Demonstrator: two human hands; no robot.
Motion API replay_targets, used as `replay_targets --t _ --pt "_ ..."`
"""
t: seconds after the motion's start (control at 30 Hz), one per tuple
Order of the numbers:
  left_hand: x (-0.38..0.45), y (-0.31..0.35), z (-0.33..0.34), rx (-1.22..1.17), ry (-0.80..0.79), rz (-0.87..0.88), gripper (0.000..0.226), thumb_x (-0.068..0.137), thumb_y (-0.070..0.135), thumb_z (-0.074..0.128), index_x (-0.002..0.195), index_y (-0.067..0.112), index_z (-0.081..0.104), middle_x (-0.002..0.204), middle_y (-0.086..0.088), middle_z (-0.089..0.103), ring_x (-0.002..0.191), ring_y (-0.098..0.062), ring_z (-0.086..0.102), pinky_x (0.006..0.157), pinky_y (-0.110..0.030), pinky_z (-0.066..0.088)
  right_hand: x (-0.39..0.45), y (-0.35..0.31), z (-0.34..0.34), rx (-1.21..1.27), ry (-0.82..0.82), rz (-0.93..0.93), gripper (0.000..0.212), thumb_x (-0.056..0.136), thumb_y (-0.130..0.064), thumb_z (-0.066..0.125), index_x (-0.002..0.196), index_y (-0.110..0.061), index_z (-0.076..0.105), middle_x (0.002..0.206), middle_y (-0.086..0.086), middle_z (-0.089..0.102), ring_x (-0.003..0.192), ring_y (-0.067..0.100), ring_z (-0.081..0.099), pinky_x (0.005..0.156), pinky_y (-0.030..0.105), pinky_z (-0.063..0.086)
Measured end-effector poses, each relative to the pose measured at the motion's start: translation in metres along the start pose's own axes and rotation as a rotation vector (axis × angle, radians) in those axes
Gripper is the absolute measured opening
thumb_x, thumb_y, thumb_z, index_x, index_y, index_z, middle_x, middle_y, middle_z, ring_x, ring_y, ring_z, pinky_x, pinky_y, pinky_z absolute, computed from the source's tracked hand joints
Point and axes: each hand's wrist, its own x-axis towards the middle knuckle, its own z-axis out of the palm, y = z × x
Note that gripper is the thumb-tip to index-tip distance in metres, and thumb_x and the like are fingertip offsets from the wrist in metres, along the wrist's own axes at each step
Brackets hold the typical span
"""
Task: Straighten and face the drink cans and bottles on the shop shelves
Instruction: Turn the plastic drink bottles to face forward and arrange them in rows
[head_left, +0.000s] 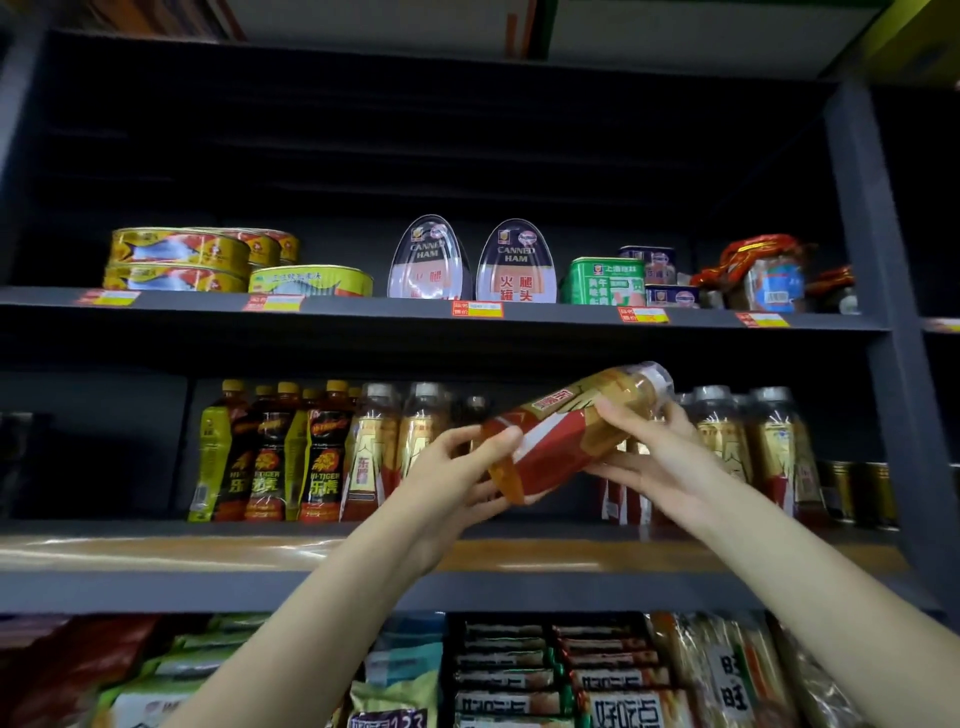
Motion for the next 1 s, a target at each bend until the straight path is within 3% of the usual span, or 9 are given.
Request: replay_targets --t 0.13,0.27,0.37,0.43,0.53,0.67,0.73,0.87,1.0 --pt "-0.007 -0.012 0.000 0.044 0.020 0.064 0.038 0.070 0.019 0.075 0.105 0.018 0.059 0.105 -0.007 0.068 0.093 -0.021 0.069 0.078 -0.037 0.058 -0.006 -0.002 -0.003 -0.143 -0.109 -0.004 0.074 0.069 -0.012 0.075 0.133 -0.020 0.040 0.115 0.013 0.065 0.095 0.027 0.069 0.071 0.040 0.060" --pt "-0.004 -0.015 0.003 0.420 0.168 0.366 0.052 0.069 0.021 0.079 0.116 0.026 0.056 0.107 0.009 0.062 0.095 -0.006 0.062 0.073 -0.024 0.057 -0.004 0.002 0.001 -0.089 -0.084 0.127 0.042 0.081 -0.011 0.068 0.119 -0.011 0.049 0.112 0.017 0.063 0.097 0.031 0.066 0.079 0.043 0.056" --pt "0.000 -0.014 0.000 0.655 0.113 0.454 0.057 0.070 0.024 0.080 0.120 0.030 0.053 0.109 0.016 0.059 0.100 0.001 0.057 0.075 -0.018 0.056 -0.004 0.004 0.001 -0.023 -0.064 0.150 0.050 0.072 -0.011 0.073 0.117 -0.009 0.050 0.107 0.016 0.064 0.100 0.033 0.064 0.085 0.047 0.053" --pt "0.003 -0.015 -0.003 0.668 0.049 0.379 0.047 0.076 0.020 0.075 0.118 0.028 0.055 0.112 0.017 0.057 0.105 -0.001 0.055 0.077 -0.020 0.055 -0.004 0.004 0.001 -0.085 -0.028 0.044 0.063 0.070 -0.006 0.076 0.124 -0.014 0.046 0.110 0.011 0.064 0.101 0.027 0.064 0.083 0.044 0.054" --pt "0.008 -0.015 -0.010 0.734 0.134 0.342 0.027 0.086 0.012 0.063 0.111 0.023 0.061 0.110 0.014 0.054 0.107 -0.002 0.048 0.088 -0.026 0.047 -0.005 -0.001 0.004 -0.525 0.010 -0.309 0.088 0.068 -0.005 0.081 0.136 -0.028 0.031 0.118 -0.008 0.053 0.108 0.012 0.055 0.086 0.030 0.048" --pt "0.013 -0.007 -0.016 0.612 0.235 0.354 0.018 0.089 0.007 0.058 0.096 0.023 0.064 0.094 0.015 0.061 0.100 -0.006 0.056 0.072 -0.013 0.043 -0.004 -0.006 0.002 -0.868 -0.010 -0.638 0.097 0.067 -0.012 0.084 0.137 -0.040 0.023 0.121 -0.018 0.040 0.119 0.011 0.046 0.098 0.036 0.044" --pt "0.014 -0.007 -0.017 0.628 0.235 0.357 0.020 0.090 0.006 0.057 0.091 0.024 0.064 0.092 0.015 0.060 0.099 -0.007 0.057 0.068 -0.011 0.042 -0.006 -0.004 -0.001 -0.865 -0.014 -0.692 0.096 0.067 -0.012 0.084 0.128 -0.051 0.021 0.122 -0.021 0.039 0.124 0.013 0.044 0.103 0.044 0.044" --pt "0.014 -0.008 -0.008 0.678 0.200 0.367 0.017 0.090 0.008 0.057 0.094 0.023 0.063 0.103 0.007 0.059 0.103 -0.007 0.054 0.079 -0.018 0.042 -0.008 -0.002 -0.007 -0.844 -0.034 -0.707 0.096 0.067 -0.013 0.084 0.125 -0.057 0.020 0.118 -0.028 0.040 0.123 0.012 0.046 0.100 0.045 0.046" --pt "0.013 -0.007 0.006 0.667 0.078 0.290 0.031 0.084 0.031 0.065 0.114 0.027 0.057 0.115 0.010 0.056 0.112 -0.010 0.052 0.081 -0.021 0.044 0.000 -0.008 -0.008 -0.479 0.007 -0.504 0.089 0.069 -0.014 0.081 0.132 -0.045 0.027 0.121 -0.005 0.053 0.111 0.017 0.057 0.094 0.045 0.050"
